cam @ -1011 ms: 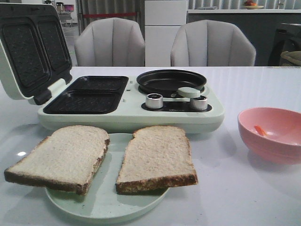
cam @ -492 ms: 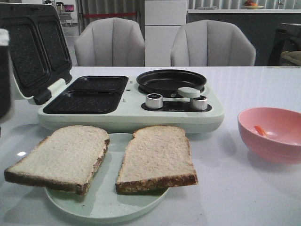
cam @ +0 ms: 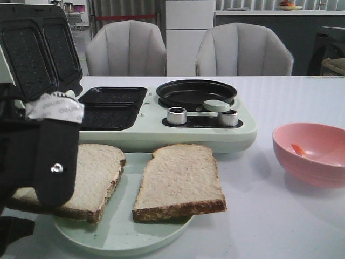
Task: Make breakfast with bread and shrimp
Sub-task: 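Grasp the bread slice nearest the left gripper and lift it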
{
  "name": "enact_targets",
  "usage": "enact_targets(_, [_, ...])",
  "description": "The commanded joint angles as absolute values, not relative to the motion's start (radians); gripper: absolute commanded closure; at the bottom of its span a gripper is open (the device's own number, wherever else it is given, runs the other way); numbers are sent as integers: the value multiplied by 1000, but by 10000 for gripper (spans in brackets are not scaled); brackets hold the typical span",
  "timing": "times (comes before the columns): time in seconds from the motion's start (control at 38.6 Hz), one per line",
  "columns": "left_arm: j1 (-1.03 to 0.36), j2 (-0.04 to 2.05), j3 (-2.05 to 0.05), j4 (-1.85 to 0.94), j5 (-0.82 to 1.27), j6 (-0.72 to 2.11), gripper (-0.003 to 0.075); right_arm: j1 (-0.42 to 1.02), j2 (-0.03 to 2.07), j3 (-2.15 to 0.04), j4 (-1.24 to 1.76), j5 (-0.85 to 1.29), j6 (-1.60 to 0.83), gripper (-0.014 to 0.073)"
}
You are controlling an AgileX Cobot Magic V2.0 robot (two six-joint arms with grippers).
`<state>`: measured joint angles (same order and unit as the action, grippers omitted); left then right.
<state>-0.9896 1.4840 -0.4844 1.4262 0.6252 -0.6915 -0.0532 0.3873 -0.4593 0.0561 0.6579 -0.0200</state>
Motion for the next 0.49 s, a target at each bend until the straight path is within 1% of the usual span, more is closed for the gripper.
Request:
enact_targets(0.0, [-996, 1513, -510, 1550, 668, -802, 139, -52, 405, -484, 51, 584, -26, 43])
enact_targets(0.13, [-996, 1579, -510, 1638, 721, -908, 139, -52, 405, -484, 51, 584, -26, 43])
enact_targets(0.21, [-996, 1609, -510, 1659, 760, -944, 162, -52, 405, -484, 51, 584, -26, 43])
enact_targets(0.31, [-996, 1631, -510, 1665, 768, -956, 250, -52, 405, -484, 51, 584, -26, 43])
enact_targets(0.47, [-998, 1631, -510, 1661, 776, -956, 418, -52, 405, -484, 51, 584, -26, 43])
